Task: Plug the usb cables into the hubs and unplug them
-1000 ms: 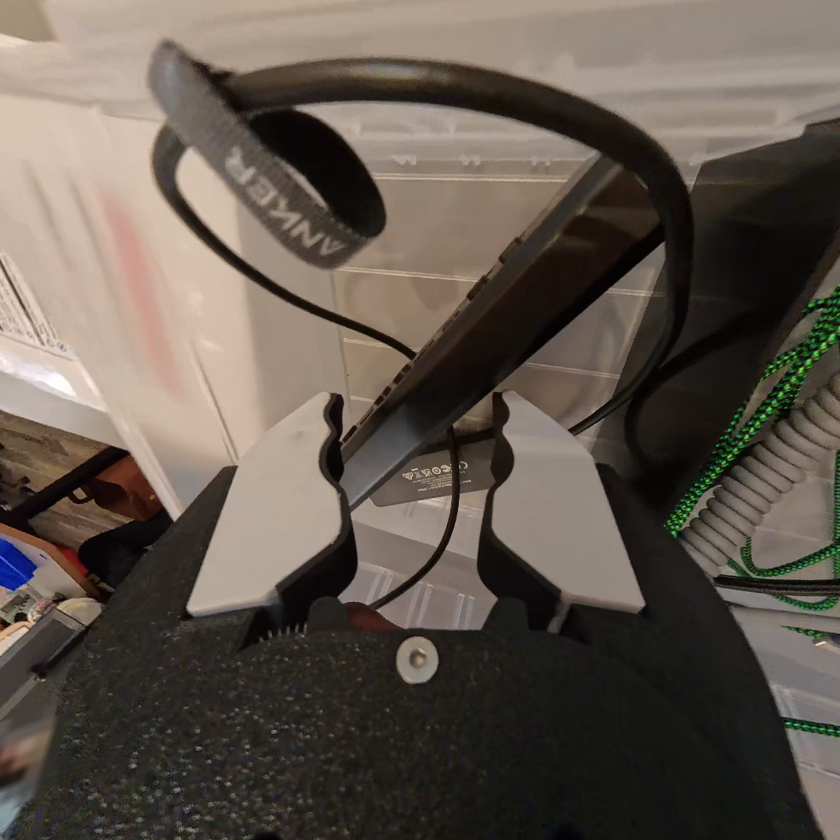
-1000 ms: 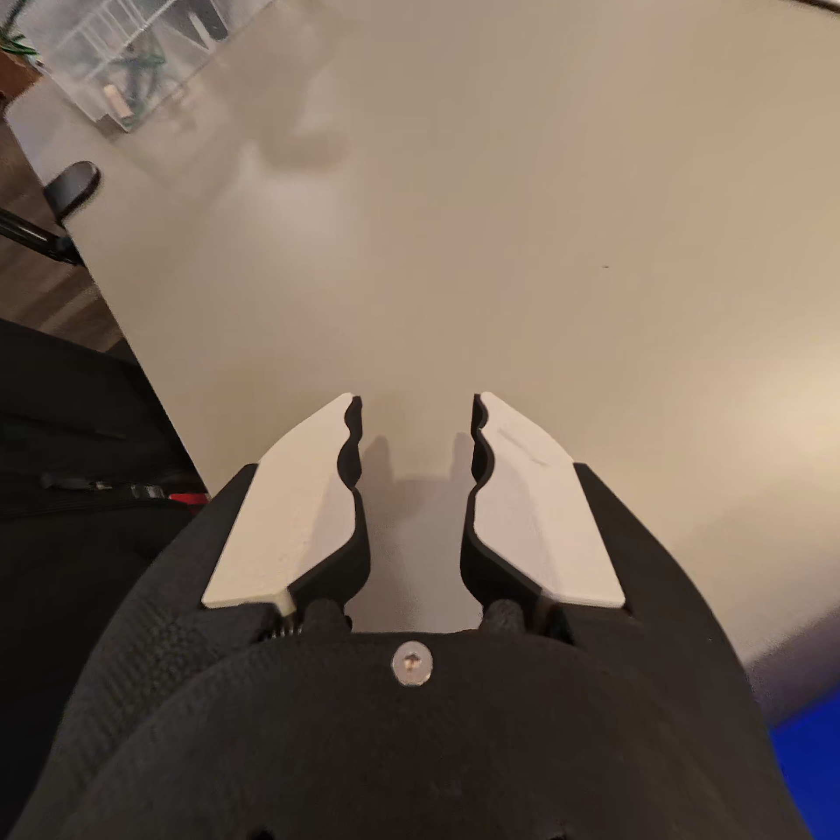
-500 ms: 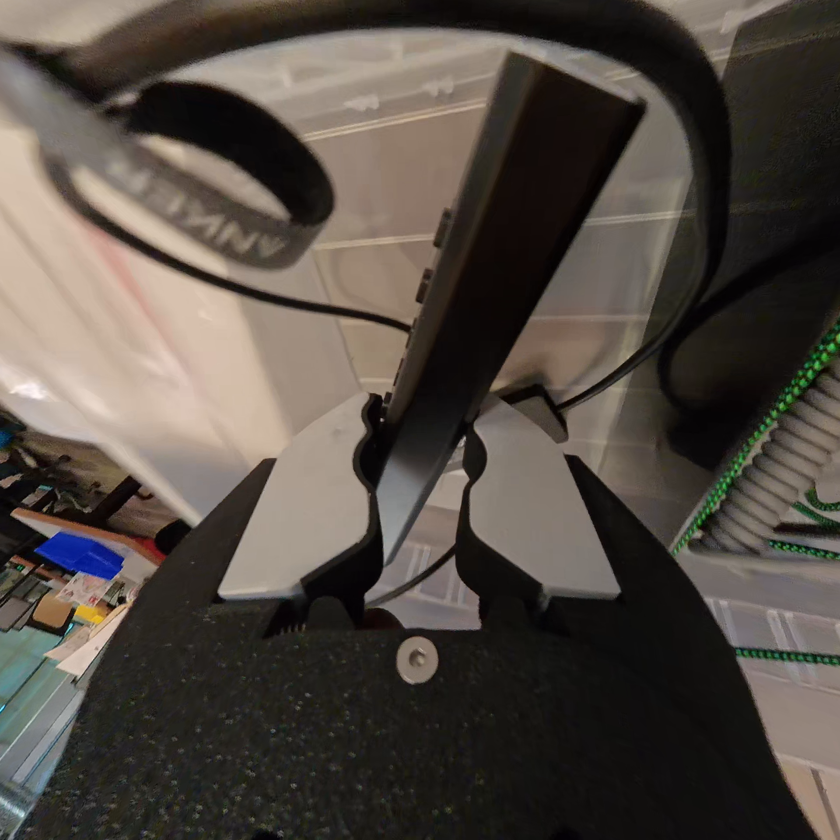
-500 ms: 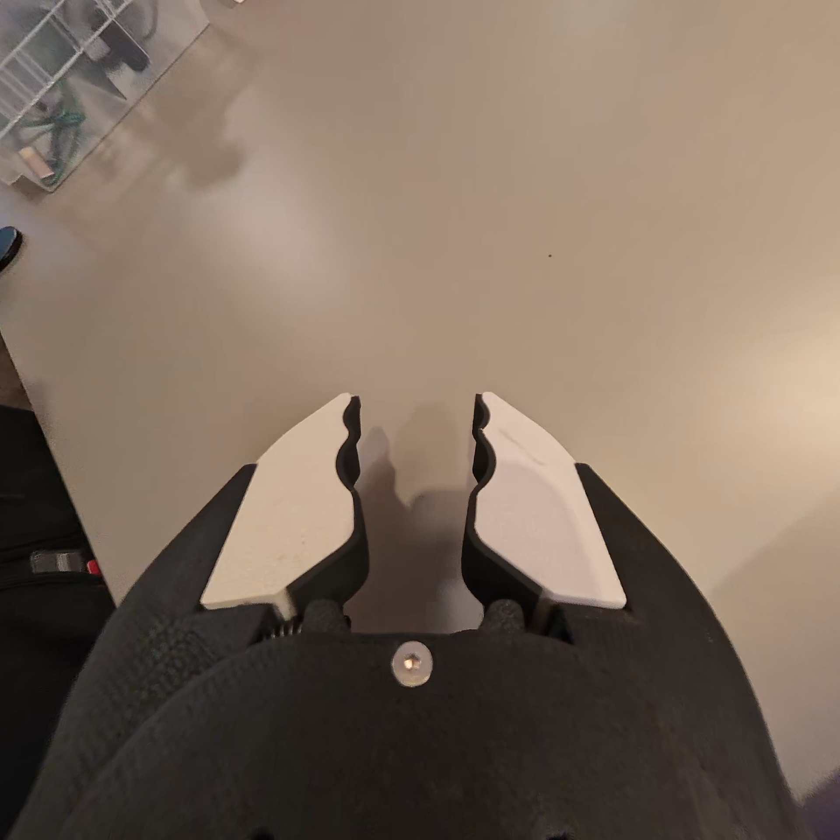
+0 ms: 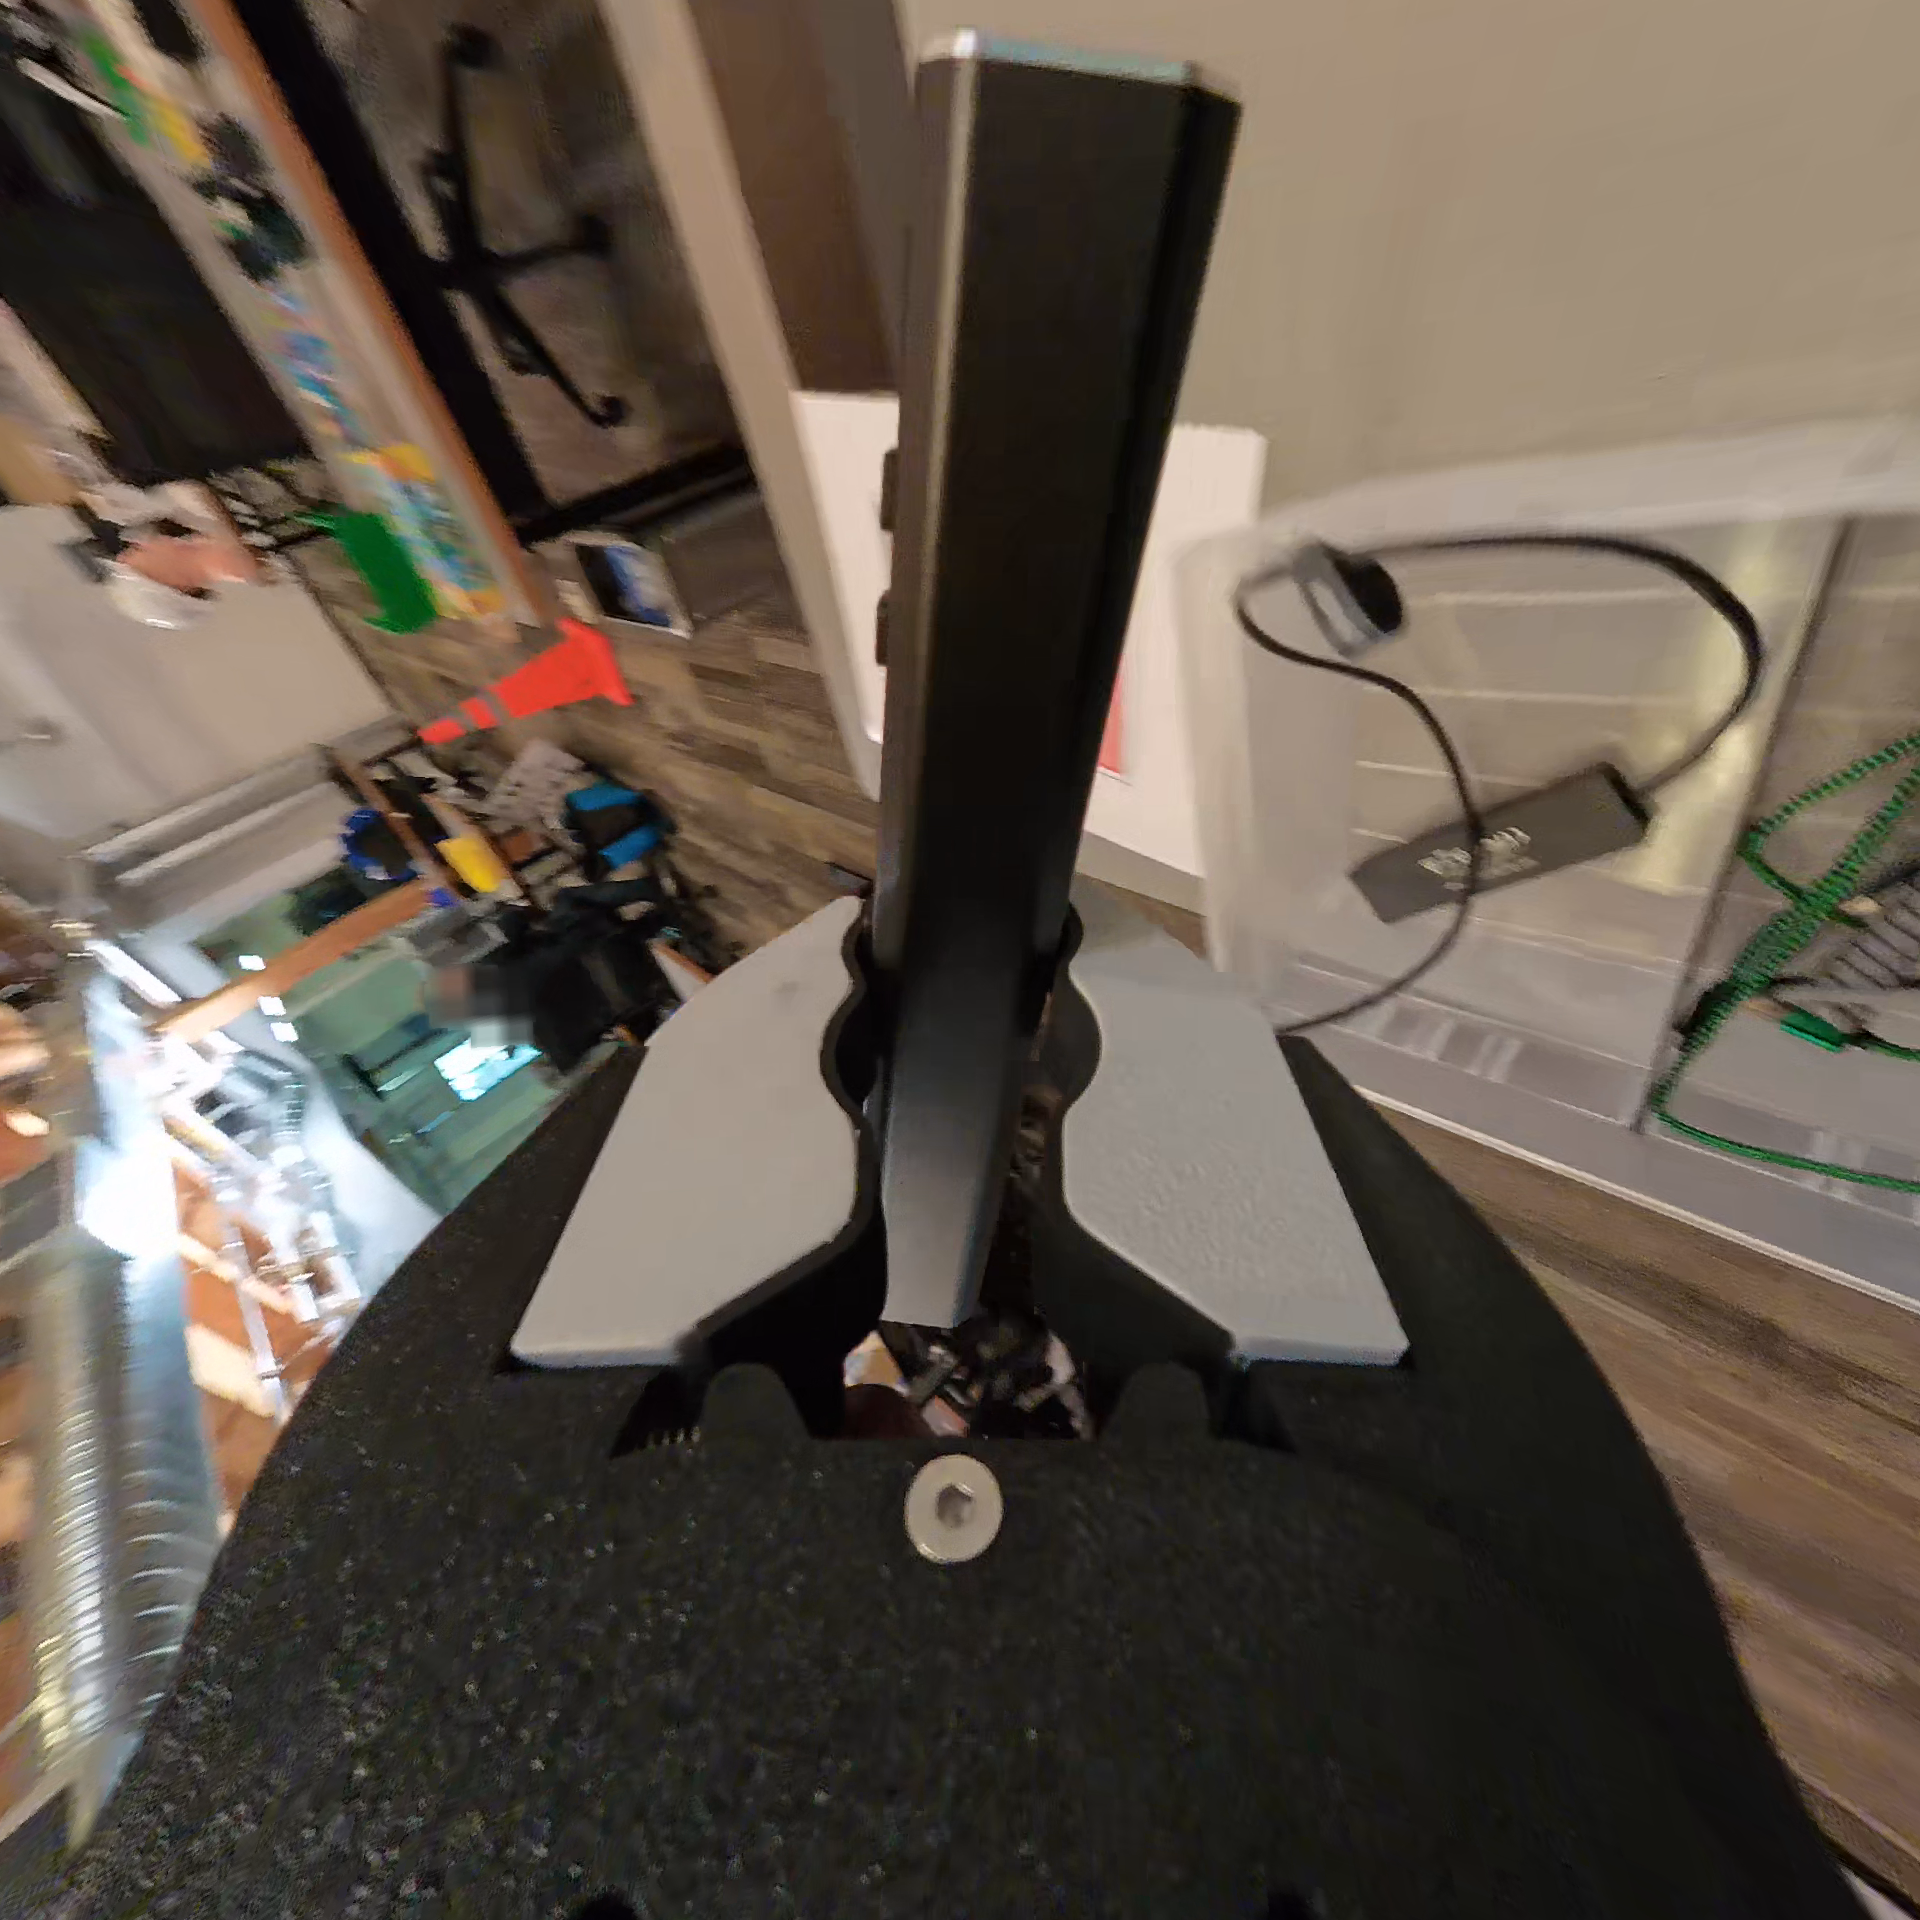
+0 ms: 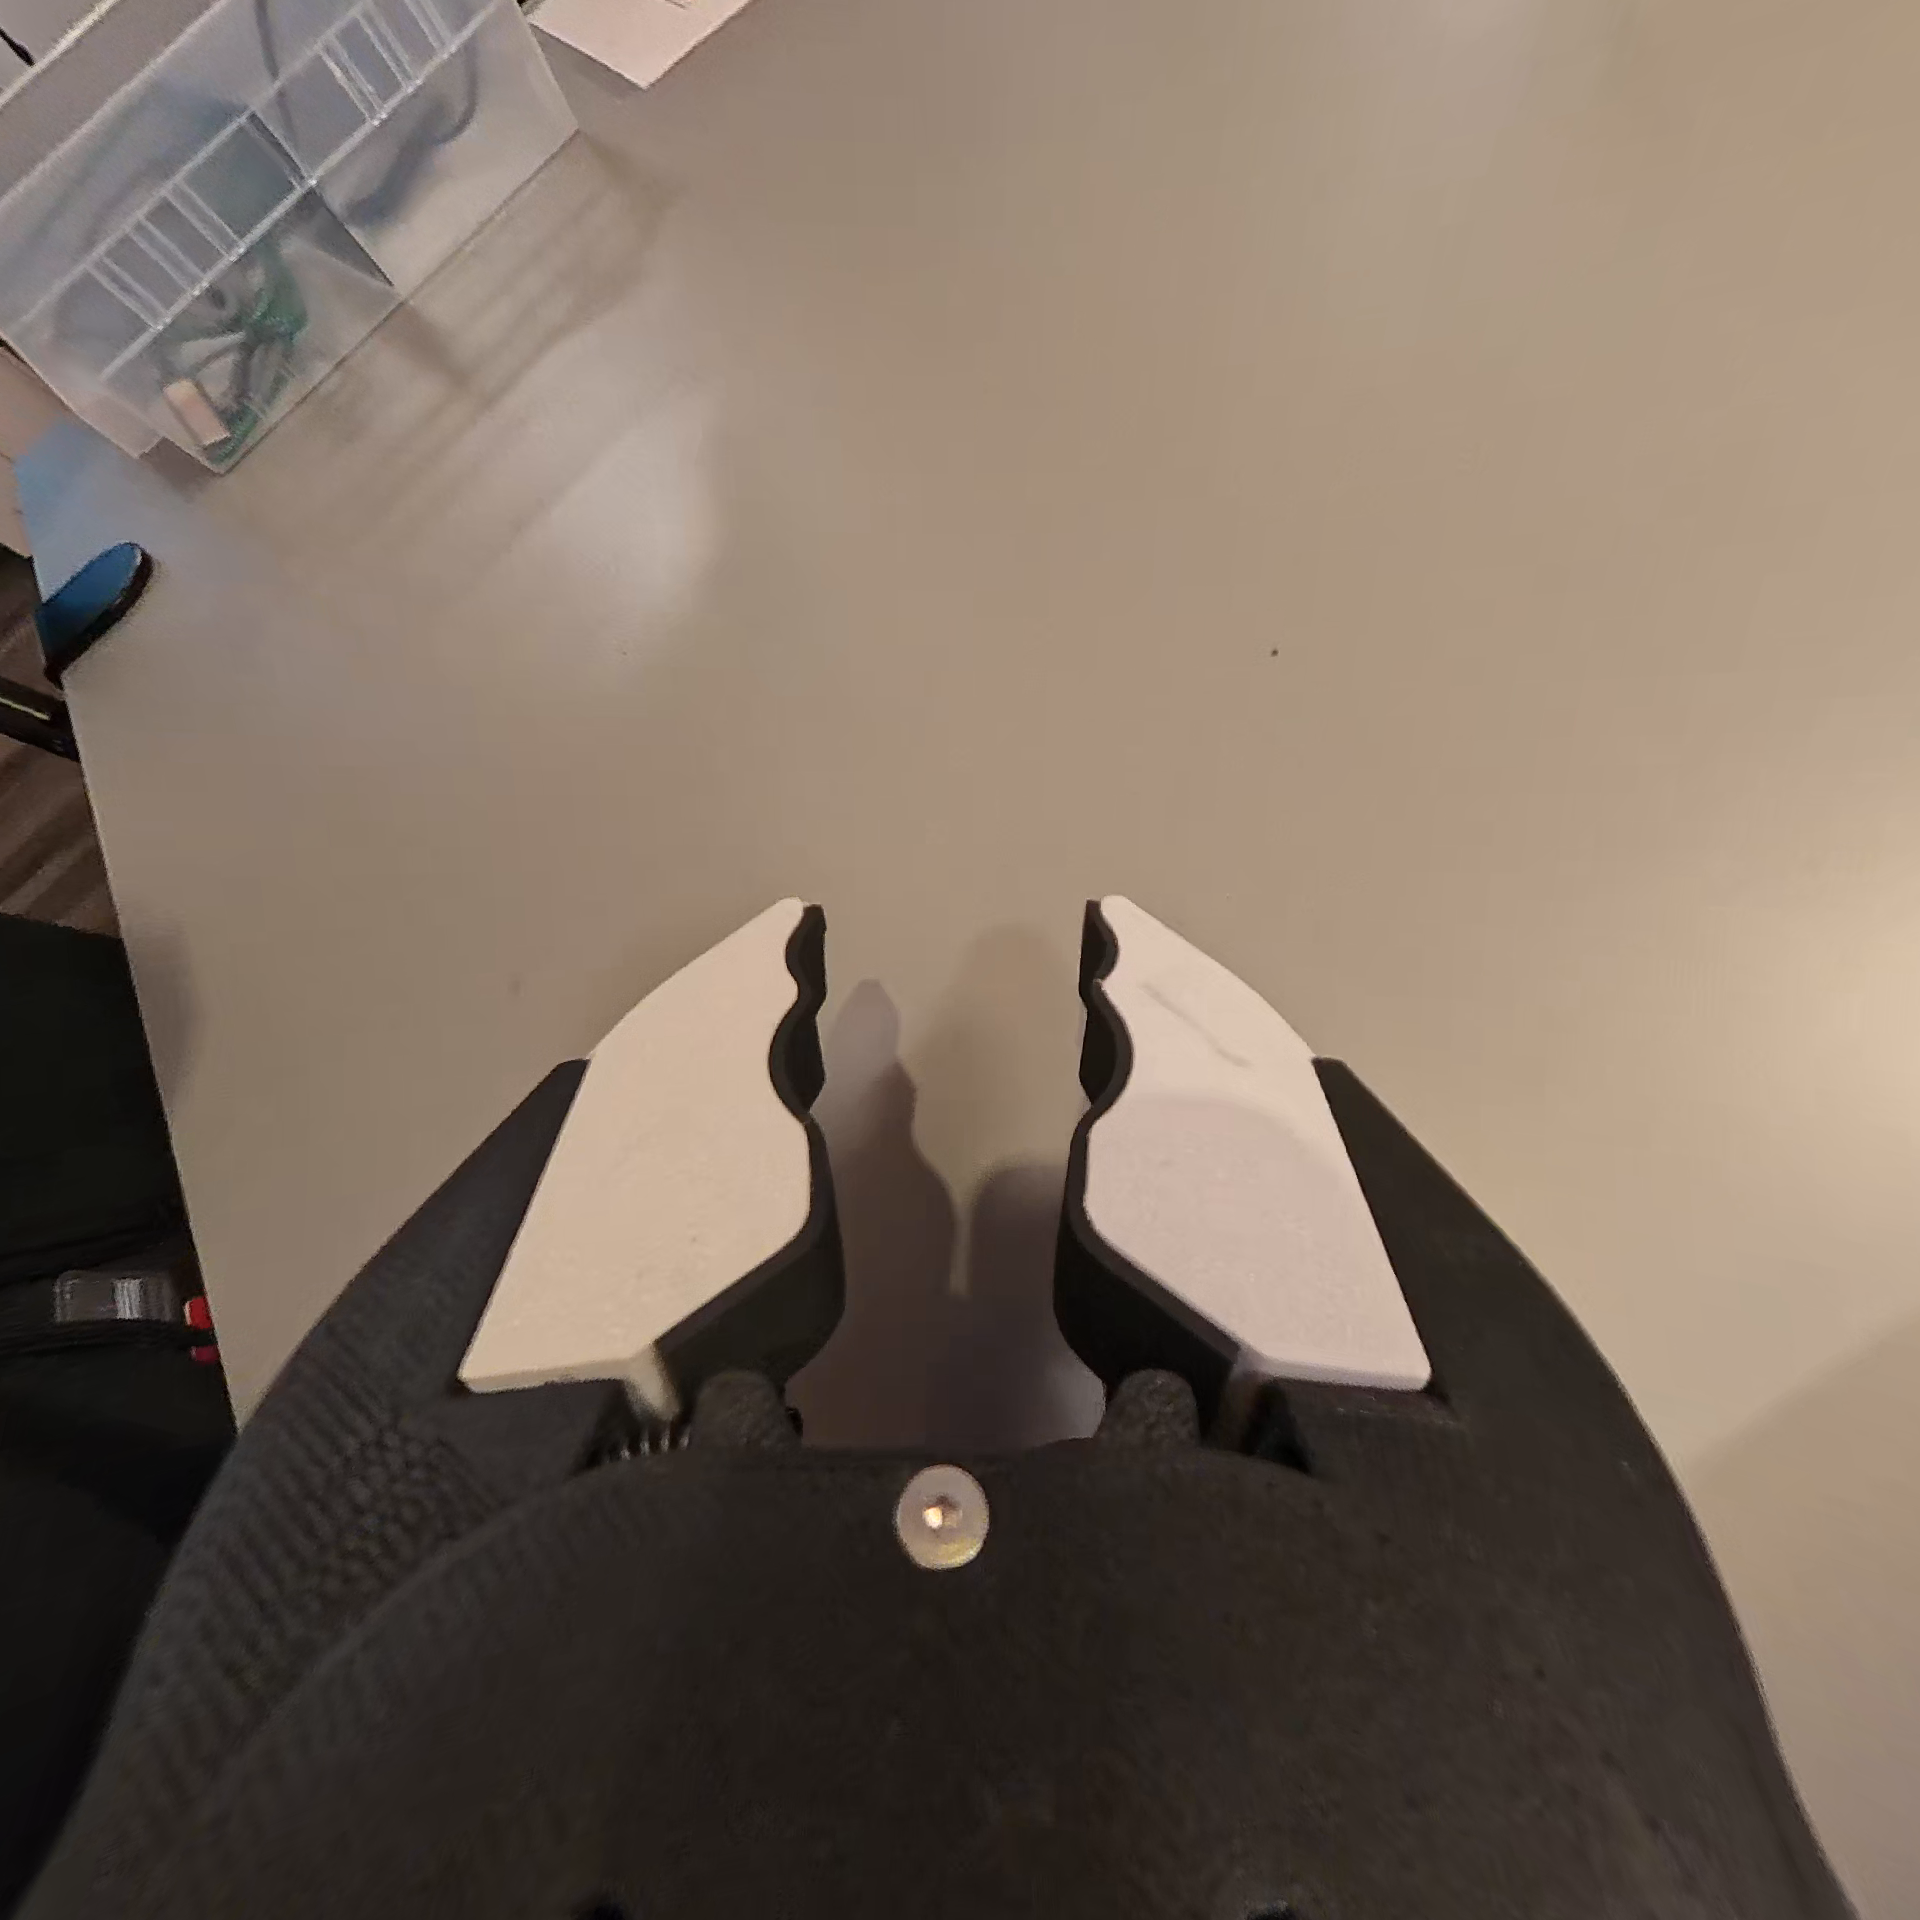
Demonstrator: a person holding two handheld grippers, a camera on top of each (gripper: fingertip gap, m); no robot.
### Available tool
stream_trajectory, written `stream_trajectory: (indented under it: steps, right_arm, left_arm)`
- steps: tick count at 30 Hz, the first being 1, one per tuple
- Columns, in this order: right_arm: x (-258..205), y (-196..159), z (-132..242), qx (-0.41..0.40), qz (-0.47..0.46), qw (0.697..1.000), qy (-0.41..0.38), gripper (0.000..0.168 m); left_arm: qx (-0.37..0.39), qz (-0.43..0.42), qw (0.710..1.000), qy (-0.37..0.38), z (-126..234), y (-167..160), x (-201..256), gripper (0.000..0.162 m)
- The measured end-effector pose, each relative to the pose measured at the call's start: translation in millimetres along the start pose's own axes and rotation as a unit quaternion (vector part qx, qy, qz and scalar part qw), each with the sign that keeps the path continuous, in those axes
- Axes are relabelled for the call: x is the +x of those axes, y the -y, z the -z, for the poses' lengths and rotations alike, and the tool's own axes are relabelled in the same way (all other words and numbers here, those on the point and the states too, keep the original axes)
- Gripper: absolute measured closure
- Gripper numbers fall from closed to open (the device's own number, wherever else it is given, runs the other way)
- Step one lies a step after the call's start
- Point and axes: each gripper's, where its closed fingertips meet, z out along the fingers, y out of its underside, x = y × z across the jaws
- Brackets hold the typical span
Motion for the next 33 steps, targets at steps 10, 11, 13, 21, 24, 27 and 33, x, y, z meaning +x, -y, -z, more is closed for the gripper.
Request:
stream_trajectory:
  steps: [10,11,13,21,24,27,33]
  right_arm:
    - [20,39,-5,0.073,-0.014,0.997,0.003,0.120]
    - [21,41,-5,0.083,-0.018,0.996,0.010,0.119]
    - [16,41,-2,0.095,-0.026,0.995,0.034,0.114]
    - [11,29,-14,0.059,-0.005,0.998,0.024,0.085]
    - [13,31,-26,0.040,-0.001,0.999,0.017,0.082]
    - [12,24,-41,-0.007,0.015,1.000,0.005,0.085]
    - [15,7,-51,-0.078,0.034,0.996,-0.025,0.103]
  left_arm:
    - [0.206,-0.089,0.963,0.150,0,290,-39,0.133]
    - [0.229,-0.092,0.957,0.153,-10,323,-26,0.133]
    - [0.273,-0.077,0.945,0.160,-29,380,-1,0.133]
    - [0.288,-0.017,0.935,0.205,-82,472,55,0.133]
    - [0.294,-0.049,0.930,0.213,-83,485,70,0.133]
    - [0.309,-0.041,0.925,0.218,-79,494,79,0.133]
    - [0.325,-0.024,0.914,0.241,-71,499,75,0.131]
